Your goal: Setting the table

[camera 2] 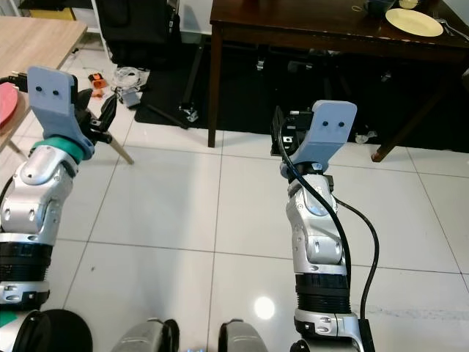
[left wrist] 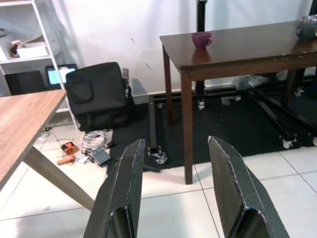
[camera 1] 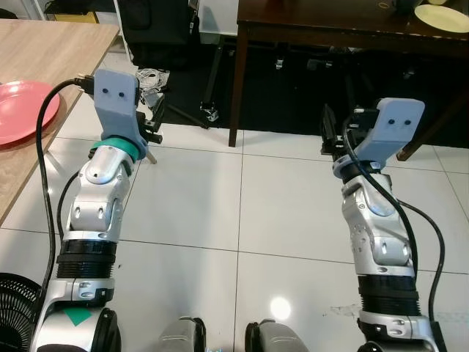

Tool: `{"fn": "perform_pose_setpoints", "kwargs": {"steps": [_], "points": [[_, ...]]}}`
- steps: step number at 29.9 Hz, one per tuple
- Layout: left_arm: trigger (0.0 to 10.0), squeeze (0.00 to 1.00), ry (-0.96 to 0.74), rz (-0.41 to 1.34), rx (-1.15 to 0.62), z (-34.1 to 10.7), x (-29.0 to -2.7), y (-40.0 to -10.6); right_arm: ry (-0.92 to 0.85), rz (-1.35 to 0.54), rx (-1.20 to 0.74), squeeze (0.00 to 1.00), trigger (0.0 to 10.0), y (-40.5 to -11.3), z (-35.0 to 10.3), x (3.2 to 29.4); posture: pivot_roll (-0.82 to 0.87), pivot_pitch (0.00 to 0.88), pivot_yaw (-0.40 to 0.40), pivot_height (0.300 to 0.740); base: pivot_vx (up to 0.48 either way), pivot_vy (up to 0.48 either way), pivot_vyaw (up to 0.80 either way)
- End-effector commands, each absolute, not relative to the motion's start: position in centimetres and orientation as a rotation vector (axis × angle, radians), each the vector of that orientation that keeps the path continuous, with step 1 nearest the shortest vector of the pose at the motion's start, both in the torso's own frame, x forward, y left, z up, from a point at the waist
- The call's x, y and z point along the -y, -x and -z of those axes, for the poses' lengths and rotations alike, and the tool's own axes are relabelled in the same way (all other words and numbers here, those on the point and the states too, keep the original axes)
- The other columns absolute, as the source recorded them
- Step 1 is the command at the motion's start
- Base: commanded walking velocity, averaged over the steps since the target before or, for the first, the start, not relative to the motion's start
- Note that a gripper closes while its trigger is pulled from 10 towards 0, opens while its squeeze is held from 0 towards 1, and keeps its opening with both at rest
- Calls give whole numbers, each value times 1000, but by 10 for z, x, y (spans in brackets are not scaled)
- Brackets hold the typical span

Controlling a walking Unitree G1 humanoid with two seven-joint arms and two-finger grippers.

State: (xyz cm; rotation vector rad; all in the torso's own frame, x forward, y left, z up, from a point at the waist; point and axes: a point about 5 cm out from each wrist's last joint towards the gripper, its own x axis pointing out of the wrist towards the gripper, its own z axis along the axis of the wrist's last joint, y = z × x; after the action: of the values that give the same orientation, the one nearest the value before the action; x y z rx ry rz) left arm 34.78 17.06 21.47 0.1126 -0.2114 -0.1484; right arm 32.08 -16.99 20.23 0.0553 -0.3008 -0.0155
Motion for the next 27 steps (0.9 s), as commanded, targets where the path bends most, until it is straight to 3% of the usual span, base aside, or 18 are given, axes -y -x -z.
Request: {"fn": "perform_pose_setpoints", "kwargs": {"steps": [1,27], "points": [[10000,0,-117,163,220,-214,-167,-345,-43,24,308,0,10000,-317,-202,171,3,56,49,740,0,0,0],[10000,0,-108,181,242,-218,-163,-342,-32,19,308,0,10000,-314,-202,170,-2,69,48,740,0,0,0]]}}
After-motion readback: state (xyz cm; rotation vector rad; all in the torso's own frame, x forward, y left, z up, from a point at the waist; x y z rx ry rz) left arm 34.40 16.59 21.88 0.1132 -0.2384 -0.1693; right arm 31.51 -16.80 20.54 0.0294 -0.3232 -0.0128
